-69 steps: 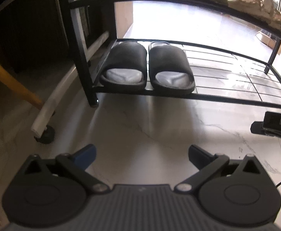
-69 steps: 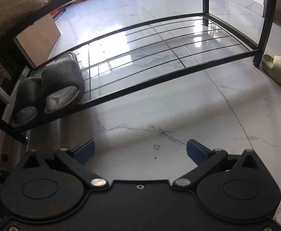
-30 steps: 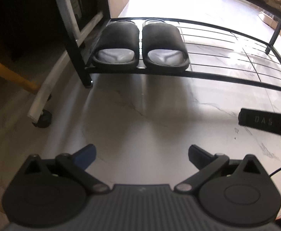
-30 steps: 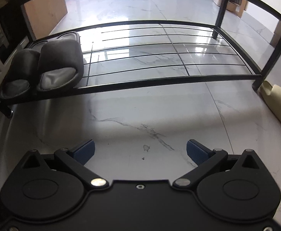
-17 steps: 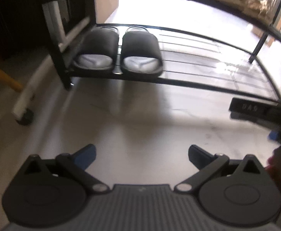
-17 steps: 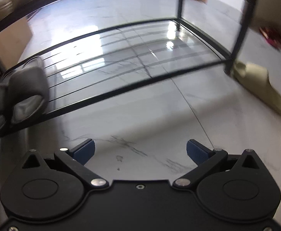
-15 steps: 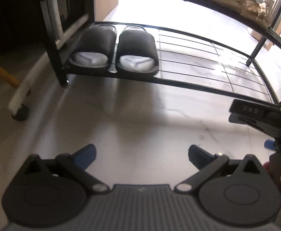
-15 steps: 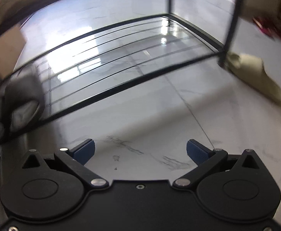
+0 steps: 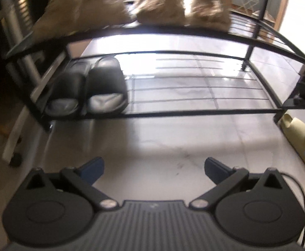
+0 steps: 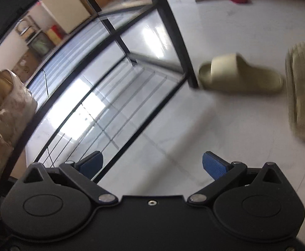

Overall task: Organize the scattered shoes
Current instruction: 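Move the open right gripper toward the beige slide beside the rack leg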

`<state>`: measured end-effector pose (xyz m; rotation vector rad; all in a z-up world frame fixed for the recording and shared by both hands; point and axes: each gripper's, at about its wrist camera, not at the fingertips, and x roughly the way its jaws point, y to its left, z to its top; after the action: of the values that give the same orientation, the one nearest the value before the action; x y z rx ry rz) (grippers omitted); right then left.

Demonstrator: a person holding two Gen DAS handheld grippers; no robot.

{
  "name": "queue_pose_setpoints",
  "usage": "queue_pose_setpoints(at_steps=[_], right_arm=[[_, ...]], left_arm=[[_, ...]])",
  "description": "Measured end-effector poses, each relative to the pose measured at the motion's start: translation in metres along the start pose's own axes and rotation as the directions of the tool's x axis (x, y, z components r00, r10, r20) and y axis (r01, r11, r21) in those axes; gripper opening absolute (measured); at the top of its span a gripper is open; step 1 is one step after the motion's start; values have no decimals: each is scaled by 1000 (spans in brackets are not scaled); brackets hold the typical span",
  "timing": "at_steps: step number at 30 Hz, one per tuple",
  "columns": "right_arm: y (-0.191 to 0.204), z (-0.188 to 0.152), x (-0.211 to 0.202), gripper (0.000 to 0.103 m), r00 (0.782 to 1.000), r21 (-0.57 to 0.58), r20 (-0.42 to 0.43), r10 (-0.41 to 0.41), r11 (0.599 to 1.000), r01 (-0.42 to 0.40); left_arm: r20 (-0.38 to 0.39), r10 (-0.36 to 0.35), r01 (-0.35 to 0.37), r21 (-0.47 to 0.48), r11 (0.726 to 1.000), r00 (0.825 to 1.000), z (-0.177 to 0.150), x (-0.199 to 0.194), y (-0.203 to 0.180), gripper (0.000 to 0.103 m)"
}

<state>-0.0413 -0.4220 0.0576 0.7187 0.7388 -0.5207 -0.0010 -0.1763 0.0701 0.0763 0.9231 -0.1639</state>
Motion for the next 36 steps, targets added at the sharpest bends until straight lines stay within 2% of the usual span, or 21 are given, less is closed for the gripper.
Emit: queue_pose_setpoints(at_steps=[5, 8, 14, 21, 24, 29, 32, 34, 36], right_arm=[[-33, 25, -9, 103, 997, -129, 74, -22, 991, 31], [-50, 30, -14, 103, 993, -199, 109, -50, 977, 71], [-98, 28, -36, 103, 992, -209, 115, -54, 975, 77], [-159, 15, -67, 103, 976, -177, 185, -119, 973, 152], [-184, 14, -77, 103, 967, -163, 200, -156, 968, 190], [-225, 15, -85, 103, 953, -134, 198, -227, 957, 256], [-244, 13, -86, 103, 946, -139, 205, -253, 949, 284], [-254, 12, -84, 103, 941, -148, 209, -265, 943, 298], [-268, 11, -79, 103, 947, -140, 203, -249, 950, 280]], left_arm=[[-1, -56, 56, 17, 998, 998, 13, 8, -34, 102], [-7, -88, 89, 65, 994, 996, 19, 14, -64, 102], [-19, -142, 143, 148, 979, 990, 21, 20, -125, 102], [-61, -196, 204, 172, 964, 979, 9, 27, -196, 102], [-80, -215, 227, 196, 954, 973, -6, 29, -232, 102], [-133, -280, 300, 166, 939, 951, -31, 39, -272, 102], [-109, -314, 328, 145, 934, 943, -47, 43, -287, 102], [-62, -320, 326, 219, 920, 945, -57, 45, -300, 102], [-33, -321, 317, 284, 905, 946, -62, 49, -307, 102]])
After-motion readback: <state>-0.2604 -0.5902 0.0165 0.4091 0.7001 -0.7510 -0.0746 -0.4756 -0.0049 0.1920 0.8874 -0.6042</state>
